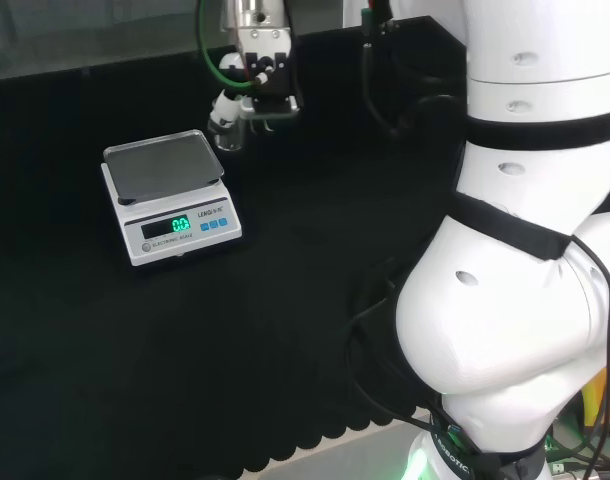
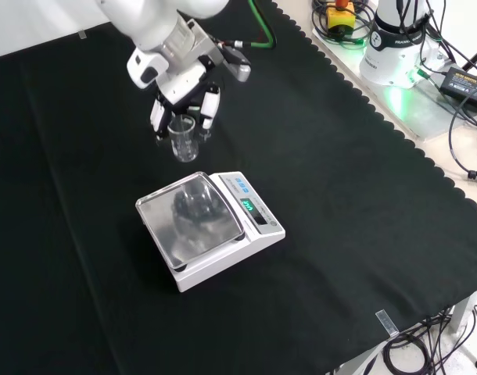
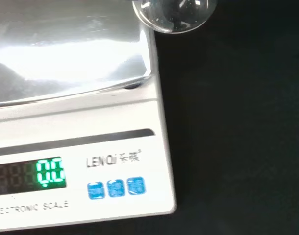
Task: Put the beaker on the electronic balance.
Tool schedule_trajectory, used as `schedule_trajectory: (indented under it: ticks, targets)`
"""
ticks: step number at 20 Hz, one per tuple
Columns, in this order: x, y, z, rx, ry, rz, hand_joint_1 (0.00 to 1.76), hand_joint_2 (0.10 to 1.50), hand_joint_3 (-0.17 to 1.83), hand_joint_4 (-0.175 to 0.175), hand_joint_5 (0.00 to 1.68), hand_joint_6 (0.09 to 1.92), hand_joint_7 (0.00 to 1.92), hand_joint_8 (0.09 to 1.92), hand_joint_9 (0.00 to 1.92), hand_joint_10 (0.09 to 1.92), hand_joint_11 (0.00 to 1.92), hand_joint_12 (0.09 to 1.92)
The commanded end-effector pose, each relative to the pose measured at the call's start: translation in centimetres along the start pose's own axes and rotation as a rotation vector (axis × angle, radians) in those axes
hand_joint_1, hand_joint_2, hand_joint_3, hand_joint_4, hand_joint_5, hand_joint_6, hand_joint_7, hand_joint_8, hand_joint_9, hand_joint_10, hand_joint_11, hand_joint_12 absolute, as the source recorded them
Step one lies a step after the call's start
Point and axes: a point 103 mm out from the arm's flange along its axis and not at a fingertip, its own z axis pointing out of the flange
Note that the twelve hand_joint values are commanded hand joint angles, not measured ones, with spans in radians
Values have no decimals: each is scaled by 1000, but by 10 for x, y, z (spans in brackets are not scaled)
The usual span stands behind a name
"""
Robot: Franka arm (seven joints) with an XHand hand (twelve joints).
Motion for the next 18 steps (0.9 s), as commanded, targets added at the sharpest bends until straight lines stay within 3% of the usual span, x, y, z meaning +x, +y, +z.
schedule_trajectory:
  ticks: [1,5,12,18]
  targets:
    - [40,13,10,16,-6,-56,1139,1145,-14,-175,927,1089,1040,1000,1403,556,1629,562]
    - [62,21,15,-2,-26,-67,1138,1145,-14,-175,927,1088,1044,1000,1402,561,1627,563]
    - [46,28,11,11,-25,-79,1139,1144,-13,-175,929,1086,1047,1001,1402,568,1627,564]
    - [74,47,15,45,-48,-63,1139,1143,-13,-175,930,1085,1049,1001,1402,574,1627,564]
